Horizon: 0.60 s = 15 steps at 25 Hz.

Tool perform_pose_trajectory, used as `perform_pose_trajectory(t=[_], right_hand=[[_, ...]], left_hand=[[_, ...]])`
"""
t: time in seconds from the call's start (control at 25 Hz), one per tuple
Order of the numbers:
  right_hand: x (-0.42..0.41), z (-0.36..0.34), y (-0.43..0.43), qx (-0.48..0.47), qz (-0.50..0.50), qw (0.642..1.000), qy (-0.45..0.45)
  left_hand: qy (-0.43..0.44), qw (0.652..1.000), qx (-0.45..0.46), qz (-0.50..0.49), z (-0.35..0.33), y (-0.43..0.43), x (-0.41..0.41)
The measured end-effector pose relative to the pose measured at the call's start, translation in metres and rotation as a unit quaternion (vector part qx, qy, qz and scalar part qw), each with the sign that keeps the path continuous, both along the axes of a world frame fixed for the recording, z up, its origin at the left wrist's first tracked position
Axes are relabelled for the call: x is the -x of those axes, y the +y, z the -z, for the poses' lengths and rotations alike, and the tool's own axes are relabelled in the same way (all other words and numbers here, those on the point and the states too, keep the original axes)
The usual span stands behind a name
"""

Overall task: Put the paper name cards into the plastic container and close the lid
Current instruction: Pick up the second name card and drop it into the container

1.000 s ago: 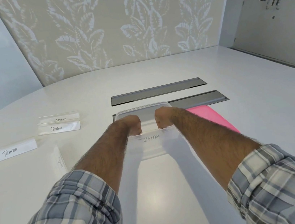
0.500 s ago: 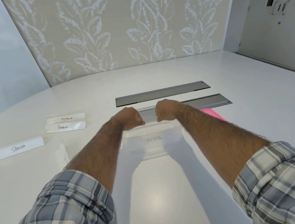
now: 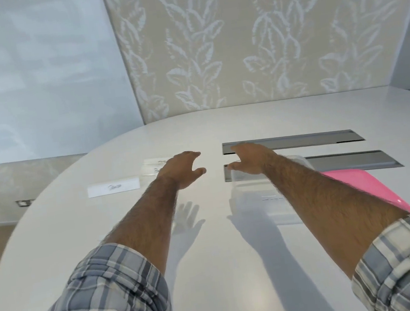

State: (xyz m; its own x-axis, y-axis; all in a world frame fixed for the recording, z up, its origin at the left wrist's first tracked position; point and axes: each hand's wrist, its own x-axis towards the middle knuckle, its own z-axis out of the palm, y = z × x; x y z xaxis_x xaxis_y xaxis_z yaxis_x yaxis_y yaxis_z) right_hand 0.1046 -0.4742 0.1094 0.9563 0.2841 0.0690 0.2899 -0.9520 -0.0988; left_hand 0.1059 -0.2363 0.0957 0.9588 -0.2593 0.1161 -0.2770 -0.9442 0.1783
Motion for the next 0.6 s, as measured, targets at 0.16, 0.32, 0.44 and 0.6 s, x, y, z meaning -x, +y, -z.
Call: perform_pose_trajectory(t=[0.16,0.32,0.44,0.6], right_hand=[[-0.007,0.0,0.066,0.005,-0.041,0.999,0.0],[-0.015,-0.002,0.141,0.006,-0.084,0.996,-0.01],[-0.025,-0.002,0.191,-0.007,-0.097,0.995,-0.011],[-0.046,0.003,0.241,-0.017,-0.083,0.996,-0.003]], left_hand=[[-0.002,0.998,-0.005,-0.058,0.001,0.082,0.017],[0.002,0.994,-0.01,-0.112,0.001,0.175,0.031],[0.014,0.991,-0.004,-0.136,0.004,0.238,0.025],[0.022,0.991,-0.001,-0.134,0.004,0.295,0.001]])
